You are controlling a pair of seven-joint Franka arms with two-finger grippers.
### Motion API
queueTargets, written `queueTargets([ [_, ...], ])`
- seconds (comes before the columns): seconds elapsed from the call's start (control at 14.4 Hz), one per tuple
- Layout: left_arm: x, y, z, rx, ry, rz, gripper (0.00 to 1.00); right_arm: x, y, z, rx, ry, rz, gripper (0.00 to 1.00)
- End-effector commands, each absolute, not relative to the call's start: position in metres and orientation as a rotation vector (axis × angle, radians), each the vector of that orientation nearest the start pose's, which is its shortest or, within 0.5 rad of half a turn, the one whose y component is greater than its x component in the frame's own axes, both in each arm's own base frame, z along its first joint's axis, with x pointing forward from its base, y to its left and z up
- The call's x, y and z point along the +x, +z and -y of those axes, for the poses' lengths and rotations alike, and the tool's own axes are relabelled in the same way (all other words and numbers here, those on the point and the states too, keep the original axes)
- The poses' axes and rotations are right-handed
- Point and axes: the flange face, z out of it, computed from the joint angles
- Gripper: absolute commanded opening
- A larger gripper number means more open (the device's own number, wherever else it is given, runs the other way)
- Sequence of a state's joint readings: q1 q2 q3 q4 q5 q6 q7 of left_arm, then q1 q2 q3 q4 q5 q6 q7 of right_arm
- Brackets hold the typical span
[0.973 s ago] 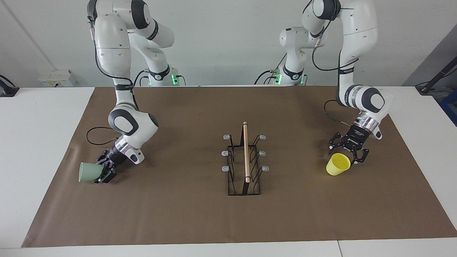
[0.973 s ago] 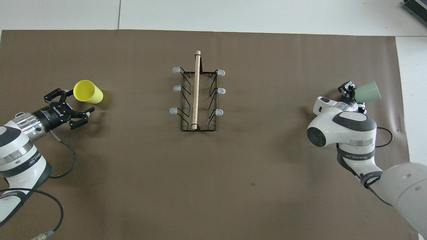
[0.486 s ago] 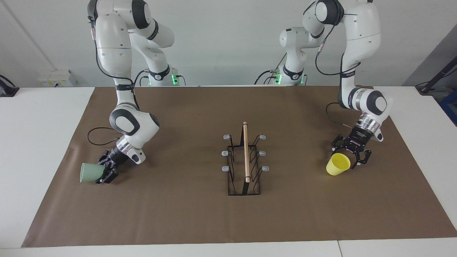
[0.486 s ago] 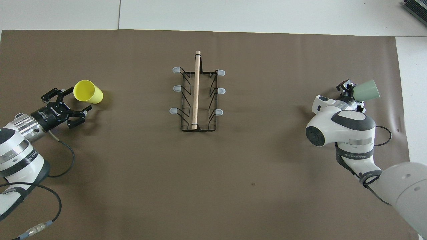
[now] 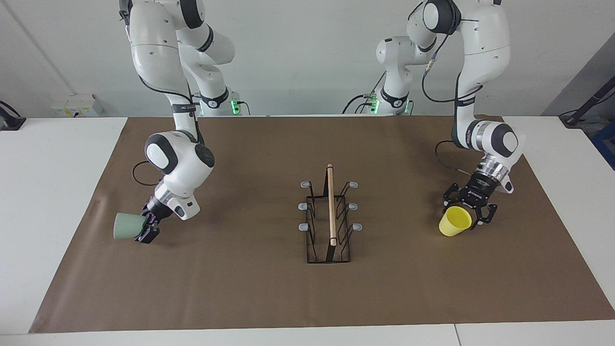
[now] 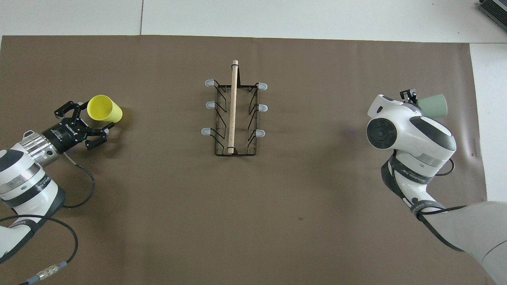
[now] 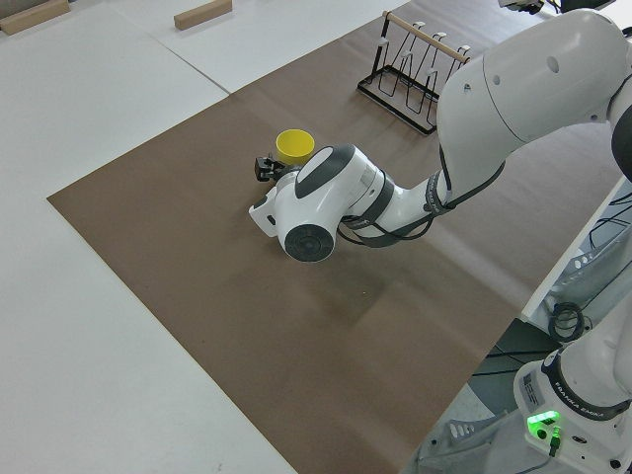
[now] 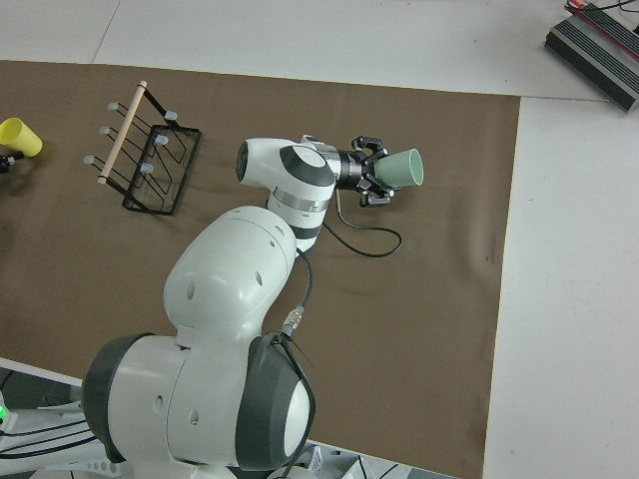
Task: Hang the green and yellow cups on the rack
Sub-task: 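Lift the green cup with the right gripper while the left gripper grasps the yellow cup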
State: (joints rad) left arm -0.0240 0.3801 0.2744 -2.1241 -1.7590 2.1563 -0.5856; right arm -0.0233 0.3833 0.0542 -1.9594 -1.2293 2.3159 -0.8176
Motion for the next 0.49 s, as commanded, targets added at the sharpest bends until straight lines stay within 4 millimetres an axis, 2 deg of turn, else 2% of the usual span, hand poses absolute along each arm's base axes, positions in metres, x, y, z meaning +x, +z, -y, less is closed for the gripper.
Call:
queueTargets([
  [0.0,0.570,0.231,-0.101,0.932,-0.400,-1.795,1.00,0.616,0.299,-0.017,1.613,-0.366,-1.801,0.00],
  [0.21,0.569,0.226,-0.099,0.930,-0.393,-1.794,1.00,0.611,0.326,-0.043,1.786,-0.275,-1.775,0.00],
  [0.28,0.570,0.226,-0.099,0.933,-0.386,-1.796,1.00,0.607,0.336,-0.057,1.870,-0.241,-1.768,0.00],
  [0.42,0.573,0.224,-0.082,0.931,-0.388,-1.780,1.00,0.601,0.365,-0.099,2.102,-0.128,-1.743,0.00],
])
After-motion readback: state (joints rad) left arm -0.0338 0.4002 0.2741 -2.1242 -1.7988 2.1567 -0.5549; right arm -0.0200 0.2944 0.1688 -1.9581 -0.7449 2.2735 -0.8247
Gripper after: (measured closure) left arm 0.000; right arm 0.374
